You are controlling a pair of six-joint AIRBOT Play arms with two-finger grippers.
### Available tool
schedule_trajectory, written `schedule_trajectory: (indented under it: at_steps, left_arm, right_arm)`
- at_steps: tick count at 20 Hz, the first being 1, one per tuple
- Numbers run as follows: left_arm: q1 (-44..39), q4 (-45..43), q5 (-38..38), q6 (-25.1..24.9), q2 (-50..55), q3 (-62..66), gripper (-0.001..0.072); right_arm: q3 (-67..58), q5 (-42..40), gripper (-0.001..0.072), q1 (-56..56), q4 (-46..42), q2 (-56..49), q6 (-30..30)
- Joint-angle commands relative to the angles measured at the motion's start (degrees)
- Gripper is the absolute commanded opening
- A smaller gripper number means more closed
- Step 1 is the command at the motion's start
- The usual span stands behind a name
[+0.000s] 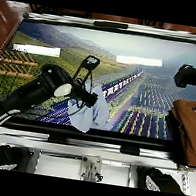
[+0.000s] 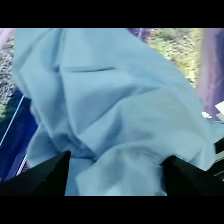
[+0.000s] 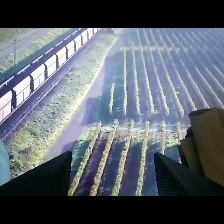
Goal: Fold the shirts.
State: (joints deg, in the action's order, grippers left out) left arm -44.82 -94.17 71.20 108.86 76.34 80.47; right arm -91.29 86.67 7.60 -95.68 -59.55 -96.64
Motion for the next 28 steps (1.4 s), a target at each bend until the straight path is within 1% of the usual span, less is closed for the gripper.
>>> schedule_trajectory:
  at_steps: [1,2,3,4,6,7,9,12,13,14,15,16,18,20,22,23,24,25,27,28]
  left_arm:
    - [8.0,0.4,9.3,-6.5,-2.1,1.3,0.0703]
    - [12.0,1.9,11.0,-7.9,-3.7,1.0,0.0701]
    - [15.9,5.2,12.1,-9.2,-5.1,-0.1,0.0701]
    - [20.1,10.2,12.7,-10.8,-6.6,-2.5,0.0701]
    - [26.3,19.3,12.6,-13.5,-9.0,-10.3,0.0701]
    - [28.0,22.2,12.3,-14.3,-9.7,-14.6,0.0702]
    - [29.1,25.9,9.2,-15.7,-9.9,-22.9,0.0701]
    - [29.1,33.6,-1.3,-16.1,-8.8,-32.1,0.0691]
    - [29.1,35.9,-4.4,-17.6,-8.0,-33.8,0.0665]
    - [29.1,37.4,-6.2,-18.8,-6.9,-34.4,0.0616]
    - [29.1,38.4,-7.4,-19.9,-5.6,-34.4,0.0614]
    - [29.1,39.5,-8.8,-20.9,-4.7,-34.4,0.0598]
    - [29.1,40.8,-11.6,-21.3,-3.0,-34.4,0.0592]
    - [29.1,43.1,-12.4,-24.1,-0.9,-34.4,0.0591]
    - [29.1,45.5,-13.7,-24.9,1.2,-34.4,0.0578]
    - [29.1,46.3,-15.2,-24.9,1.7,-34.4,0.0491]
    - [29.1,46.8,-16.4,-24.8,1.8,-34.3,0.0317]
    - [29.1,46.9,-17.1,-24.9,1.8,-34.1,0.0197]
    - [29.1,46.6,-16.8,-25.2,1.7,-33.2,0.0037]
    - [29.1,46.6,-16.4,-26.3,1.5,-32.7,0.0033]
  right_arm:
    - [0.6,3.9,0.0630,0.0,3.9,-5.3,3.8]
    - [1.8,5.3,0.0630,0.0,5.2,-7.3,5.4]
    - [3.6,6.9,0.0630,0.0,7.1,-9.1,7.0]
    - [6.3,8.3,0.0630,0.0,9.7,-10.9,8.3]
    - [13.0,8.3,0.0630,0.0,15.5,-13.0,10.1]
    - [17.0,7.3,0.0630,0.0,18.3,-13.3,10.7]
    - [24.1,4.5,0.0630,0.0,22.7,-13.4,11.2]
    - [31.1,1.7,0.0630,0.0,27.8,-13.4,12.1]
    - [32.4,1.2,0.0630,0.0,29.0,-13.4,12.2]
    - [33.3,0.9,0.0630,0.0,30.0,-13.4,12.2]
    - [33.8,0.9,0.0630,0.0,30.6,-13.4,12.2]
    - [34.2,0.8,0.0630,0.0,31.2,-13.4,12.2]
    - [34.3,0.3,0.0630,0.0,31.3,-13.4,12.0]
    - [34.3,0.2,0.0630,0.0,31.3,-13.4,11.8]
    - [34.3,0.0,0.0630,0.0,31.2,-13.4,11.7]
    - [34.3,-0.3,0.0630,0.0,31.2,-13.4,11.2]
    - [34.3,-0.6,0.0630,0.2,31.2,-13.4,10.8]
    - [34.3,-0.9,0.0630,0.6,31.0,-13.4,10.8]
    - [35.0,-2.0,0.0630,2.6,31.2,-13.9,10.8]
    - [35.9,-2.7,0.0630,4.2,32.2,-14.5,11.1]
